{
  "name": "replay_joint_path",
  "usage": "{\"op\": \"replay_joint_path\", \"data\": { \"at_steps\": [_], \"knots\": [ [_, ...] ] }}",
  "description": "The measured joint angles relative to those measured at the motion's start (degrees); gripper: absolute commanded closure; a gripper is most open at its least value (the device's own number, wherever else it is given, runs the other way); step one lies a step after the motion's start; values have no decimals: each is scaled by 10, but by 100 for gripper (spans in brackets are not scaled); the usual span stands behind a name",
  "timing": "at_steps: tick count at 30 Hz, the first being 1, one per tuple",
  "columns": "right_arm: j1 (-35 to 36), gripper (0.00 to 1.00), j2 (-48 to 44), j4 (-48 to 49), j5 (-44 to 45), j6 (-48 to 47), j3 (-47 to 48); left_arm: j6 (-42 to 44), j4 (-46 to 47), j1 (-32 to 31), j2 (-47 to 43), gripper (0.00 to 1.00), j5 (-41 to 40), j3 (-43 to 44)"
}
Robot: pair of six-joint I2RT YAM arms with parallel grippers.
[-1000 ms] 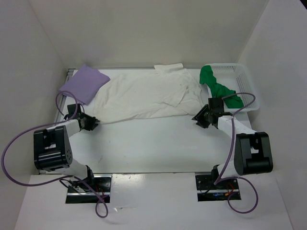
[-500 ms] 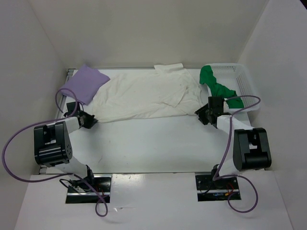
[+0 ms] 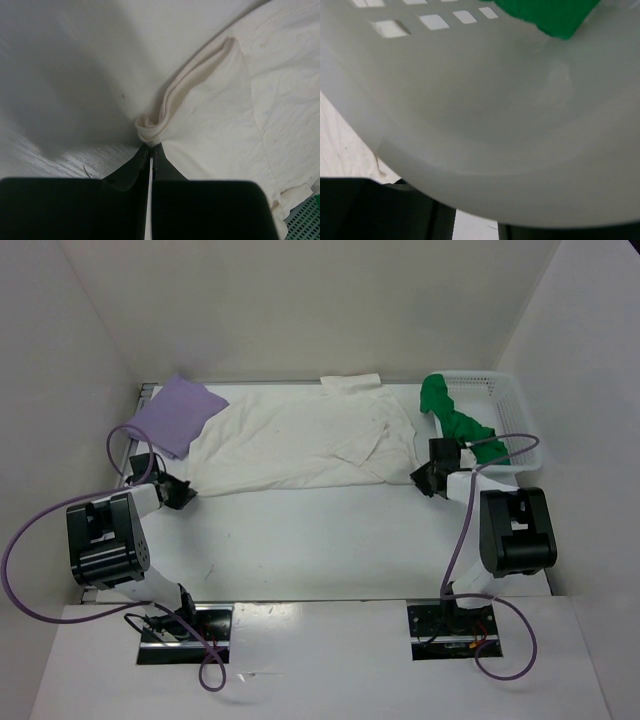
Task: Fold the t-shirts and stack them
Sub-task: Fold the flattened tshirt in 1/3 of the way
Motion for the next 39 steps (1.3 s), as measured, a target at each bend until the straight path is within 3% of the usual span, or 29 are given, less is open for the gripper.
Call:
{"op": "replay_joint_path", "data": {
  "at_steps": [2, 3, 6, 12, 19, 25, 33, 39],
  "knots": [
    [1, 82, 7, -7, 6, -10, 8, 0, -1, 2, 0, 100, 3, 0],
    [2, 92, 13, -12, 8, -15, 15, 0, -1, 2, 0, 100, 3, 0],
    [3, 100, 27, -15, 14, -13, 31, 2, -2, 3, 0, 100, 4, 0],
    [0, 100, 2, -25, 16, 4, 14, 14, -9, 3, -1, 100, 4, 3],
    [-7, 100, -188, -91, 11, 16, -67, 43, -67, 5, -38, 100, -9, -7],
    [-66, 100, -320, -177, -26, 18, -122, 66, -143, 40, -101, 100, -4, -32],
    [-54, 100, -388, -324, -53, 63, -119, 71, -263, 84, -137, 100, 0, -36],
    [-44, 100, -464, -410, -71, 91, -73, 67, -337, 85, -150, 92, 23, -19]
  ]
}}
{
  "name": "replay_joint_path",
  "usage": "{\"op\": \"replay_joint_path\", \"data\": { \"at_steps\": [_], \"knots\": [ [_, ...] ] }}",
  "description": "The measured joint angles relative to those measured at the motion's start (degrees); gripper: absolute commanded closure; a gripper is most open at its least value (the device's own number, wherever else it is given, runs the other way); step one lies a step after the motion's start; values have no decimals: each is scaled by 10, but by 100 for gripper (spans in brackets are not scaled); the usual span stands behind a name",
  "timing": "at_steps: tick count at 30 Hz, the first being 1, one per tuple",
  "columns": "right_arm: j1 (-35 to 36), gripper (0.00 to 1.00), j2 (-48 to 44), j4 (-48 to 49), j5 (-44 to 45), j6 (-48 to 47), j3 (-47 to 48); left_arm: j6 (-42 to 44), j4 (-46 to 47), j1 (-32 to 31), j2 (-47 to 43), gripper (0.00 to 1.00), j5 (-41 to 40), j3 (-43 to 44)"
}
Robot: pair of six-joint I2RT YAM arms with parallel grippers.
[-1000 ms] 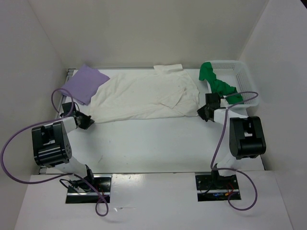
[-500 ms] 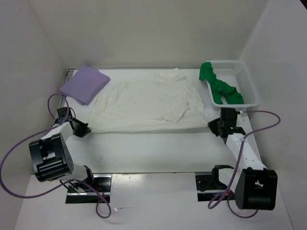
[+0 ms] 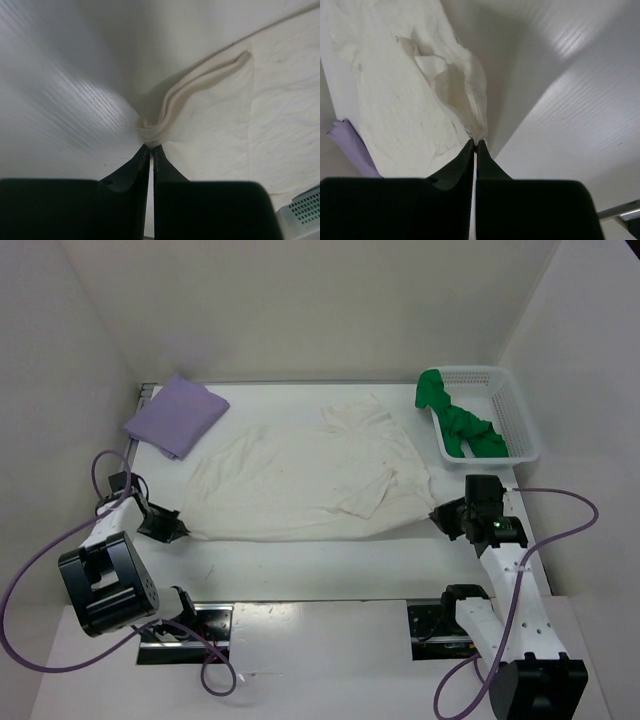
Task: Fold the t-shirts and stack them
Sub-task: Fold the flattened tshirt in 1/3 of the way
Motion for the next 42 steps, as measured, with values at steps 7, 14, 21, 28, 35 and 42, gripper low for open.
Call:
{"op": "replay_joint_path", "data": {
  "at_steps": [7, 14, 21, 28, 35, 42],
  "knots": [
    [0, 59, -16, -66, -8, 2, 57, 1, -39, 0, -21, 24, 29, 7],
    [7, 95, 21, -42, 8, -60, 146, 9, -35, -19, -23, 38, -16, 106],
    [77, 100, 146, 83, -75, -107, 80, 31, 79, -89, 9, 68, -38, 144],
    [136, 99, 284, 165, -130, -193, 100, 54, 193, -194, 133, 34, -84, 253],
    [157, 97, 287, 214, -147, -217, 104, 102, 225, -222, 324, 39, -85, 354],
    [159, 95, 281, 229, -159, -228, 103, 136, 207, -255, 355, 87, -80, 349]
  ]
}}
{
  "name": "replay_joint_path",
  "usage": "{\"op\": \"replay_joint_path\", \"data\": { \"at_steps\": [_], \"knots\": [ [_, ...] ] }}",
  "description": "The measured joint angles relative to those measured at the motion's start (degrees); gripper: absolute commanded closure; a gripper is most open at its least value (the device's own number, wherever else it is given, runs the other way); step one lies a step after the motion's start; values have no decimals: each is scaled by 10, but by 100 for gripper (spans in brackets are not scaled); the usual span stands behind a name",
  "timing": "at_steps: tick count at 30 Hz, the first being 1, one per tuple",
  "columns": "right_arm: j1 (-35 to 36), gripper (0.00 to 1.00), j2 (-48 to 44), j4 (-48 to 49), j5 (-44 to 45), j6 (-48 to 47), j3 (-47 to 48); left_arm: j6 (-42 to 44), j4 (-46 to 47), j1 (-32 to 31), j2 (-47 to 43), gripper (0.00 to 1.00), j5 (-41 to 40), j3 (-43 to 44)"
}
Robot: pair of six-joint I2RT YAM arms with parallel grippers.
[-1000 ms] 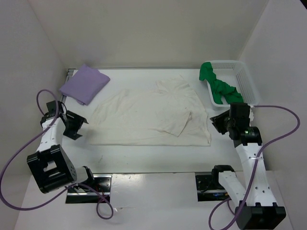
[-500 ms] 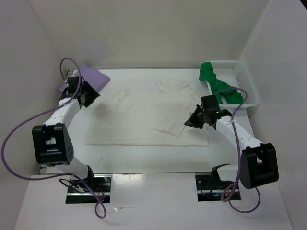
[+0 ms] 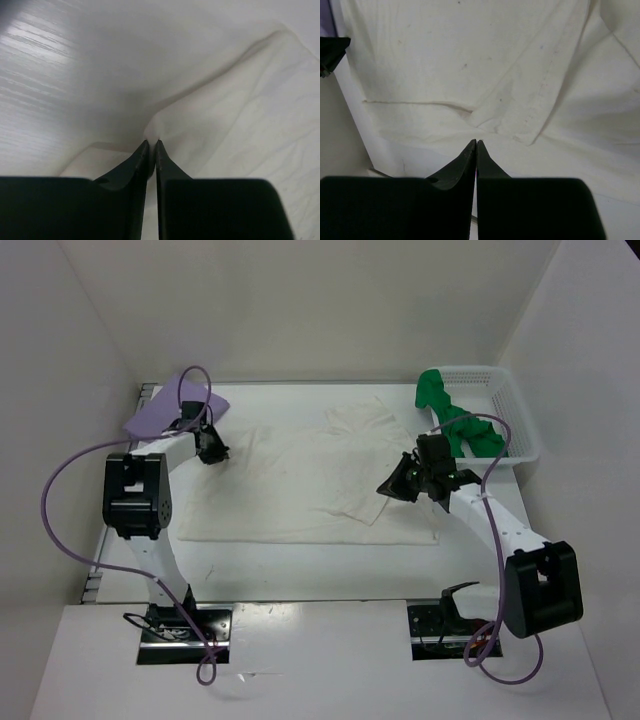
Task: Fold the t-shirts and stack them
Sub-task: Fold the flattened tshirt in 1/3 of the way
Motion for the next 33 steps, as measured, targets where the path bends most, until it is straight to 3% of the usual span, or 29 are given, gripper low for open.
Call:
{"op": "replay_joint_path", "data": {
  "at_steps": [3, 5, 10, 12, 16, 22, 27, 33],
  "knots": [
    [0, 95, -6, 7, -3, -1, -8, 1, 5, -12, -35, 88, 1, -23],
    [0, 94, -9, 9, -3, -1, -17, 0, 5, -26, -84, 84, -6, -51],
    [0, 91, -9, 9, -2, -2, -30, -7, 21, -97, -223, 61, -35, -125],
    [0, 89, -10, 9, -3, -3, -30, -14, 26, -118, -268, 45, -38, -165],
    [0, 87, -10, 9, -2, -3, -30, -26, 2, -119, -323, 31, -43, -240],
    [0, 87, 2, 9, -2, -5, -21, -23, -50, -97, -361, 32, -65, -249],
    [0, 87, 17, 9, -2, -13, -11, -25, -6, -19, -271, 33, -58, -107],
    [0, 87, 11, 7, -2, -18, -10, -21, 39, -9, -74, 39, -44, 18]
  ]
}}
